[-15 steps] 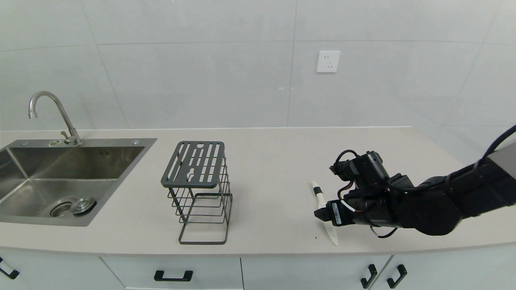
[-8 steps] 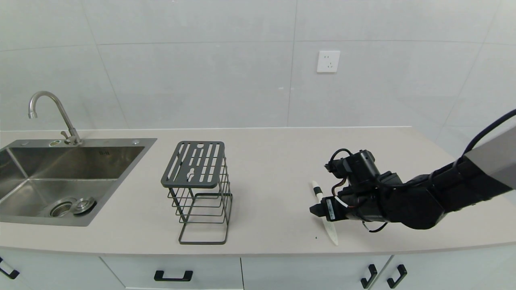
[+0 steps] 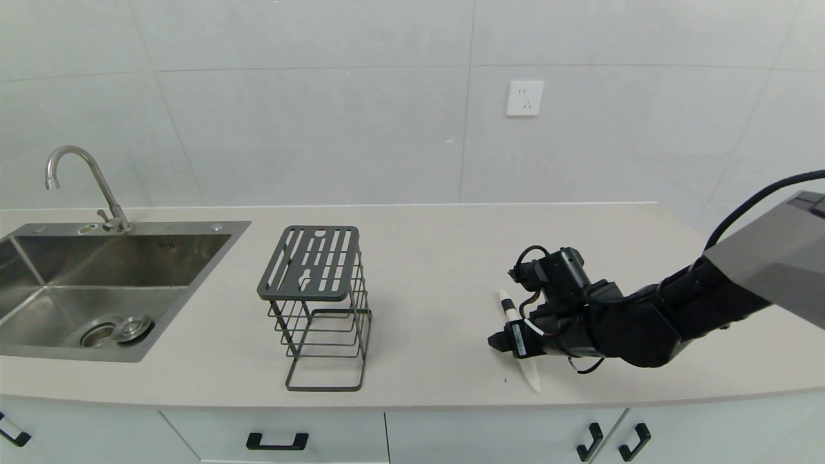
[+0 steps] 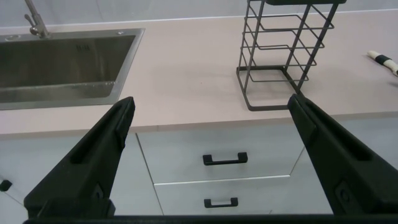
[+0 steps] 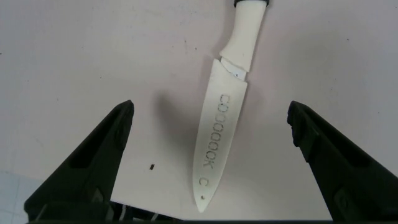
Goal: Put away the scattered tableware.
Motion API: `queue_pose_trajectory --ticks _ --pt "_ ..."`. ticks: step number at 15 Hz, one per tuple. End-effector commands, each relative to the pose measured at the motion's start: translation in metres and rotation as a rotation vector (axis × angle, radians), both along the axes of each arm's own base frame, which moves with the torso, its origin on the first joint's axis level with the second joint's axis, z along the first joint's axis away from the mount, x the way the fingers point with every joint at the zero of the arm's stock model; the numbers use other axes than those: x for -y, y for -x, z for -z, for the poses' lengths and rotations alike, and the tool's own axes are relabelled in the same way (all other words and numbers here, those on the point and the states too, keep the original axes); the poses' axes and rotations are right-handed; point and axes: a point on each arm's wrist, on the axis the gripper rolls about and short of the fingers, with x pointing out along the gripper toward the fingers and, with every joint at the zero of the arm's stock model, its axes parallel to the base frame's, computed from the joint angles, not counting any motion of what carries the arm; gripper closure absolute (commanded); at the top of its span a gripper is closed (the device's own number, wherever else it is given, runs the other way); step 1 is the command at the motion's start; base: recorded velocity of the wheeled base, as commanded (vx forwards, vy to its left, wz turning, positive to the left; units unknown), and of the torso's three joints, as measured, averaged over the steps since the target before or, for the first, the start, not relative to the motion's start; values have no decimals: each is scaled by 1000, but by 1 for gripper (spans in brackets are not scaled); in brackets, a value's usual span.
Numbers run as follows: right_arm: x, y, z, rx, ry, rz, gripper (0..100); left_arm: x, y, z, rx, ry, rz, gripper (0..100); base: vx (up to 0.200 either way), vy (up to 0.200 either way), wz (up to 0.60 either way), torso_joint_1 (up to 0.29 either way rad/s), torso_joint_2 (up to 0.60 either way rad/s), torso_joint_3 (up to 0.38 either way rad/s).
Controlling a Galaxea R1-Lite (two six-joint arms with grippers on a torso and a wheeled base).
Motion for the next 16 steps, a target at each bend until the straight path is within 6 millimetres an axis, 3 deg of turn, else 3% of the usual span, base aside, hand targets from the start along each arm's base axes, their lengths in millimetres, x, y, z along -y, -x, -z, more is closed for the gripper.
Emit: queue_pose_trajectory --ticks 1,4,14,15,16 --pt "1 -4 5 0 2 6 0 0 0 0 -1 -1 0 0 0 0 0 0 0 0" --pt "5 -16 8 16 -3 28 0 0 0 0 -2 0 0 0 0 0 0 0 0 0" --pt "-1 -25 30 -5 54 -29 0 0 0 0 -2 2 0 0 0 0 0 0 0 0" --pt "-1 -25 33 -11 57 -28 100 0 0 0 -2 2 0 0 0 0 0 0 0 0" --pt "-1 -26 33 -12 59 -27 100 0 0 0 -2 2 1 0 0 0 0 0 0 0"
